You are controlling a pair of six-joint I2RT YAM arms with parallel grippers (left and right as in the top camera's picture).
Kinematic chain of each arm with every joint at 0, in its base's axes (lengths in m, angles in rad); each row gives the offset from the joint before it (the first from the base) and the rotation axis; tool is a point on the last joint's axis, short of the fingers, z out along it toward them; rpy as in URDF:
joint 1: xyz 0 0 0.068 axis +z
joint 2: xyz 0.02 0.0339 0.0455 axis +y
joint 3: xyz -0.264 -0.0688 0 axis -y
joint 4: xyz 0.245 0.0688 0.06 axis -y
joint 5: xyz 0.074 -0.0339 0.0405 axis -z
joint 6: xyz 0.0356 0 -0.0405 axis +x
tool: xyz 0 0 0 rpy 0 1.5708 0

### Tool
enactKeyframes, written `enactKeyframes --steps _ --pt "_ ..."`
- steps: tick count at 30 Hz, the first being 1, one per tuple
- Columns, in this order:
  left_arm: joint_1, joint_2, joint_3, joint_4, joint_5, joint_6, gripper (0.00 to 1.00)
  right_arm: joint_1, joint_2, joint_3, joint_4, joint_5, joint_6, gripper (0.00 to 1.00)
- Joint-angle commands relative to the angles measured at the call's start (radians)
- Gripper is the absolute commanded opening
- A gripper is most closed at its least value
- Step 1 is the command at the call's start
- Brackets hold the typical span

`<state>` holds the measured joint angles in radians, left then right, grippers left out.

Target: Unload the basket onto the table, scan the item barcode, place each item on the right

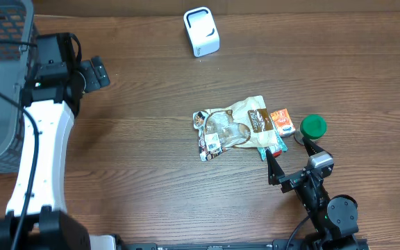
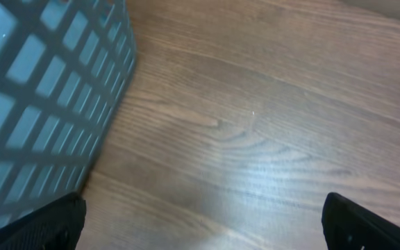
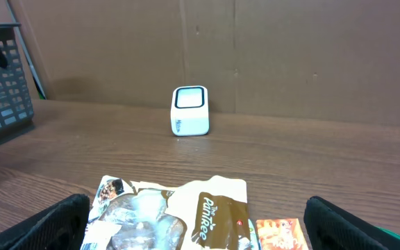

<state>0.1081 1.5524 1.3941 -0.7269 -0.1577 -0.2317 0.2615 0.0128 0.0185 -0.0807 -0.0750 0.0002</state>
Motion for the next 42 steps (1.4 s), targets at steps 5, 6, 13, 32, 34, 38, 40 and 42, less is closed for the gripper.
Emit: enactKeyframes --steps 5,6,13,32,34,38,40,42 --pt "-0.063 -0.286 0.009 -0.013 0.001 0.016 1.00 -0.005 -0.010 -0.011 0.004 -0.005 0.004 1.00" --pt "-0.076 -0.317 0.009 -0.013 0.001 0.015 1.00 -0.005 -0.010 -0.011 0.004 -0.005 0.004 1.00" --pt "-0.245 -0.515 -0.016 -0.013 0.001 0.018 1.00 -0.005 -0.010 -0.011 0.004 -0.005 0.004 1.00" --pt "-0.270 -0.880 -0.657 0.040 -0.135 0.074 1.00 -0.005 -0.010 -0.011 0.004 -0.005 0.004 1.00" --pt "-0.270 -0.930 -0.717 0.084 -0.127 0.073 1.00 -0.005 -0.010 -0.011 0.004 -0.005 0.004 1.00" --pt "-0.270 -1.046 -0.835 0.293 -0.076 0.071 1.00 -0.005 -0.010 -0.011 0.004 -0.005 0.004 1.00" --pt "-0.270 -1.102 -0.892 0.435 -0.045 0.071 1.00 -0.005 -0.010 -0.011 0.004 -0.005 0.004 1.00" --pt "-0.270 -1.162 -0.949 0.574 -0.023 0.071 1.00 -0.005 -0.010 -0.011 0.004 -0.005 0.004 1.00"
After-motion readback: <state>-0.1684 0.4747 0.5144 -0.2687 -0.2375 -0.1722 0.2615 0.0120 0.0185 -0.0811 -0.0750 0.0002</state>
